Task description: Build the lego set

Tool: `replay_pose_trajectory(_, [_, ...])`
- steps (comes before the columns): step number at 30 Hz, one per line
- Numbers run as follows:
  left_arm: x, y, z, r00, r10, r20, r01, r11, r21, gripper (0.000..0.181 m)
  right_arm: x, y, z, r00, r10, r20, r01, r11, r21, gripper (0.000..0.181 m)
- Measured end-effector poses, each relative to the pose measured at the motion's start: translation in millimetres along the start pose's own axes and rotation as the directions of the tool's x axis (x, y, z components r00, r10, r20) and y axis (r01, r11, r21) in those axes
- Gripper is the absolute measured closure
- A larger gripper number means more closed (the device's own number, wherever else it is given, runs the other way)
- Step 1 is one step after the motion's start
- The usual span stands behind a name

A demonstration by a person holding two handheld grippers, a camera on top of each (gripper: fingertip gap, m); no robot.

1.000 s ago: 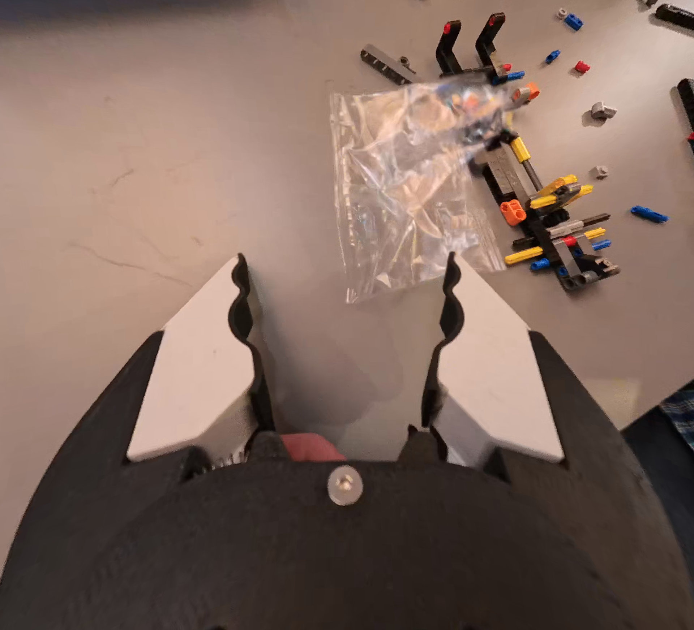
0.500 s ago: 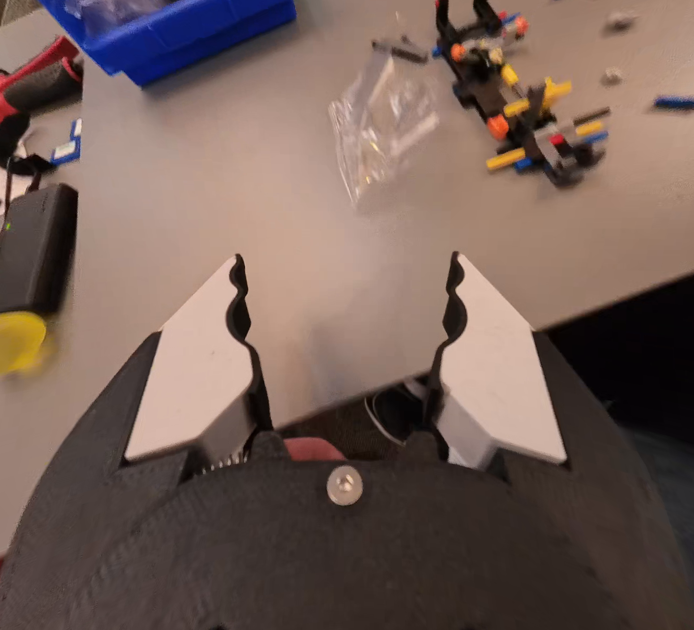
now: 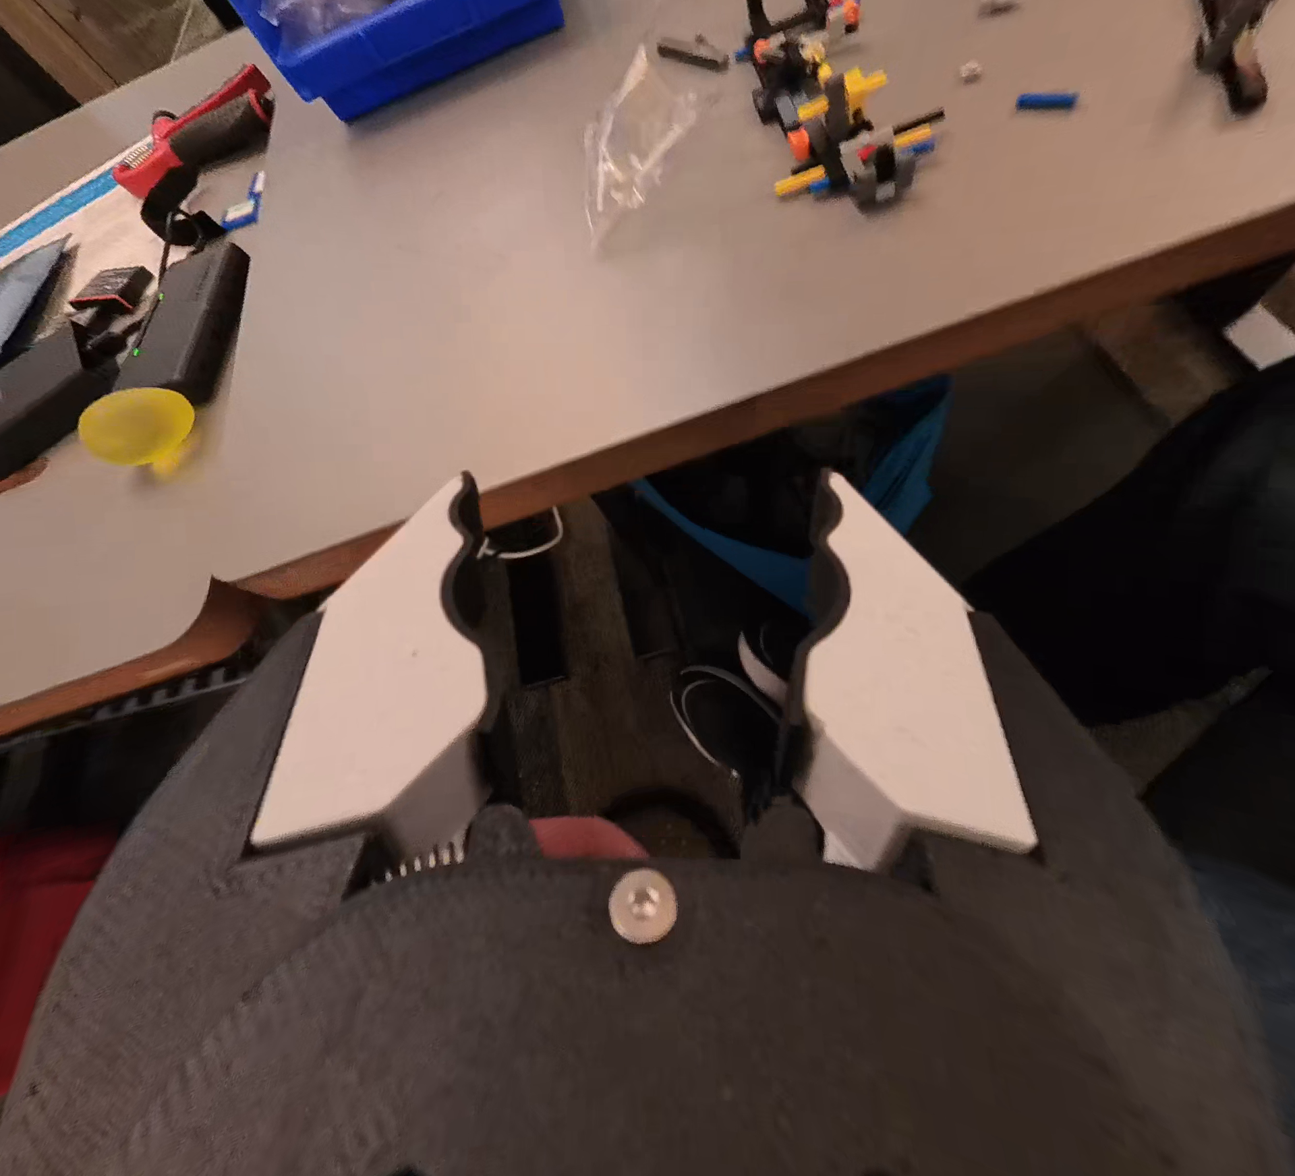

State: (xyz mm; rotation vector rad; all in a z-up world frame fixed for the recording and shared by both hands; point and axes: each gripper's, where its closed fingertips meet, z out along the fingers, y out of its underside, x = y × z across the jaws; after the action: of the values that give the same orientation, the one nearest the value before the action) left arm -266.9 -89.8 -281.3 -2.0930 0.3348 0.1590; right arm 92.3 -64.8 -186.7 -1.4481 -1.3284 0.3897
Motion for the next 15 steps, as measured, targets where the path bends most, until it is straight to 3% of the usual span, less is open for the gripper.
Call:
replay_pose_trajectory(6, [25.3, 32.4, -28.7, 0.997, 0.069, -0.018, -0.069, 0.997, -0.042, 0.085, -13.1, 8.6, -12.9, 0.999, 0.044, 0.011, -0.044, 0.999, -0.006, 0.156])
replay_pose_trajectory(15, [45.0, 94.5, -108.4, 0.997, 0.051, 0.05, -0.045, 0.993, -0.105, 0.088, -9.2, 19.5, -40.2, 0.965, 0.256, -0.049, -0.255, 0.966, 0.041, 0.147])
